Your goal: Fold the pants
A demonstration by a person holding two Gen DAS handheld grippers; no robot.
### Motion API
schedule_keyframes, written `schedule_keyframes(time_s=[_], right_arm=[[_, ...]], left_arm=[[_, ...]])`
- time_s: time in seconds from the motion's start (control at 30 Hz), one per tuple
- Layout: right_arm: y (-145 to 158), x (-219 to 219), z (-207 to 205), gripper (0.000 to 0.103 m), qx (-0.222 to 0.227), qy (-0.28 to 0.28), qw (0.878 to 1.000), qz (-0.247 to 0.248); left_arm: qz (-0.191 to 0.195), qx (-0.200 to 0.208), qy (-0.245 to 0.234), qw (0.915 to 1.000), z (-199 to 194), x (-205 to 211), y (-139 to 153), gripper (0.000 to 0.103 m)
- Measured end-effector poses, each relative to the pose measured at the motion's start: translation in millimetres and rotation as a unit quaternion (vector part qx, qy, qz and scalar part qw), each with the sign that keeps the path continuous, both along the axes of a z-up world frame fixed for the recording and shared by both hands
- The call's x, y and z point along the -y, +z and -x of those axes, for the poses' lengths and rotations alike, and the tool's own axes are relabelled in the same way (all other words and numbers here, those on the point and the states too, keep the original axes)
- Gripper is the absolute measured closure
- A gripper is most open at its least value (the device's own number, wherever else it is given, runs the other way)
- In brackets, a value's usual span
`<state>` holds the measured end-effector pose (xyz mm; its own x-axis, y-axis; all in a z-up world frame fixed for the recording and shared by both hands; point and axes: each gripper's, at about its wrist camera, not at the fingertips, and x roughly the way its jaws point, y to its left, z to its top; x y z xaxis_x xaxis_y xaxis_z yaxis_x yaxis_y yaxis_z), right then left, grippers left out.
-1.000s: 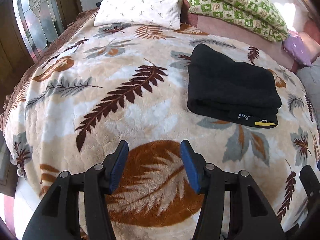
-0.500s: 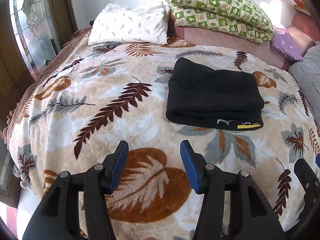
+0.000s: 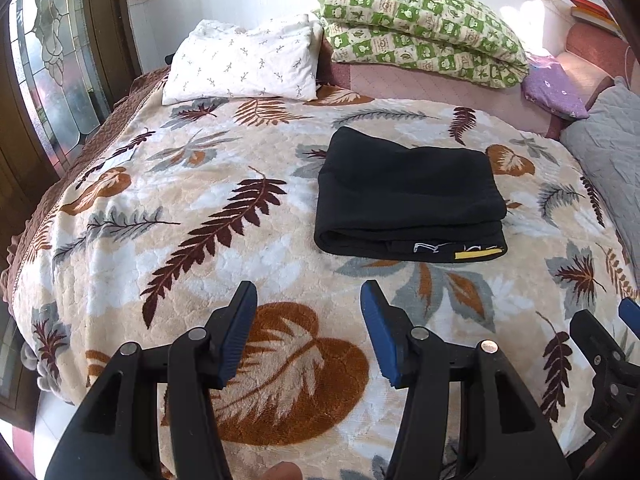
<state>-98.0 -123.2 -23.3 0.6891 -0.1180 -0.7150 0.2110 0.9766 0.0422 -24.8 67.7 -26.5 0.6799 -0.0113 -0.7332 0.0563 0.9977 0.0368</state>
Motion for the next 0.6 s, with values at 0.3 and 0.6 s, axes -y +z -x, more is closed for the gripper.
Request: schedule_keyframes(time_s=[0.3,0.6], right_arm=[[0.9,3.0,-1.0,0.000,0.000,-0.002,1.000,0.002],[0.8,1.6,-0.9,0.000,0.000,-0.003,1.000,0.002]], left_arm=[[-0.015,0.019,-0.015,0.9996,5.1,6.5,7.1,0.050],[-0.008,0.017,-0.023,0.9995,5.9,7.3,8.1,0.050]])
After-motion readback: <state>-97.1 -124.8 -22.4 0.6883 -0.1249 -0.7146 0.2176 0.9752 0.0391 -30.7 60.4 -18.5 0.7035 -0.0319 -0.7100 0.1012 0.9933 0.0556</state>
